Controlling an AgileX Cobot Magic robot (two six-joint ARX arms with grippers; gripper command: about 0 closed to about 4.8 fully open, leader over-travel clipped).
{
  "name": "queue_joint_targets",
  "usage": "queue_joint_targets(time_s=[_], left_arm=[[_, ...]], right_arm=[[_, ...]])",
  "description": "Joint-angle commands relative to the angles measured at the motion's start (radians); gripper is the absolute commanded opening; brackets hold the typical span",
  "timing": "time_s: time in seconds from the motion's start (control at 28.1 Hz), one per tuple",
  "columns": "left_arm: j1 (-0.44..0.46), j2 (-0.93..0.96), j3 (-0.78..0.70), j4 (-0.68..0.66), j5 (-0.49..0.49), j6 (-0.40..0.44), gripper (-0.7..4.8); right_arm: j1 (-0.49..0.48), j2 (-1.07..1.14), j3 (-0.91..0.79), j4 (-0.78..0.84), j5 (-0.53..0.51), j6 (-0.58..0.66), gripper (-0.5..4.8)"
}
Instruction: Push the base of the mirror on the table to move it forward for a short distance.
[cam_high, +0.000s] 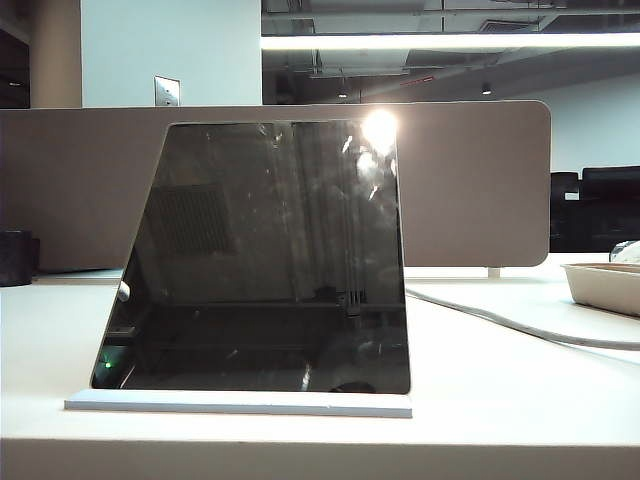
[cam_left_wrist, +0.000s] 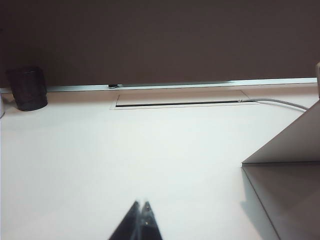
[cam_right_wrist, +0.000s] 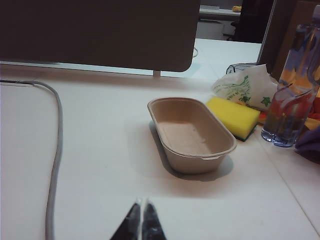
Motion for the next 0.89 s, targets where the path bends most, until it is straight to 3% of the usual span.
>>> queue_joint_targets(time_s=[0.04,0.53,0.89], left_arm=[[0.0,0.001,0.001,0.006,0.005,-0.003,-0.02],[0.0,0.001,0.001,0.006,0.005,-0.003,-0.02],[0.0,0.001,0.001,0.006,0.005,-0.003,-0.02]], right_arm=[[0.0,0.0,0.001,0.014,0.0,-0.001,0.22],[0.016,0.0,0.001,0.014,0.001,-0.001,0.22],[0.217,0.0,0.001,0.014,0.0,-0.001,0.22]])
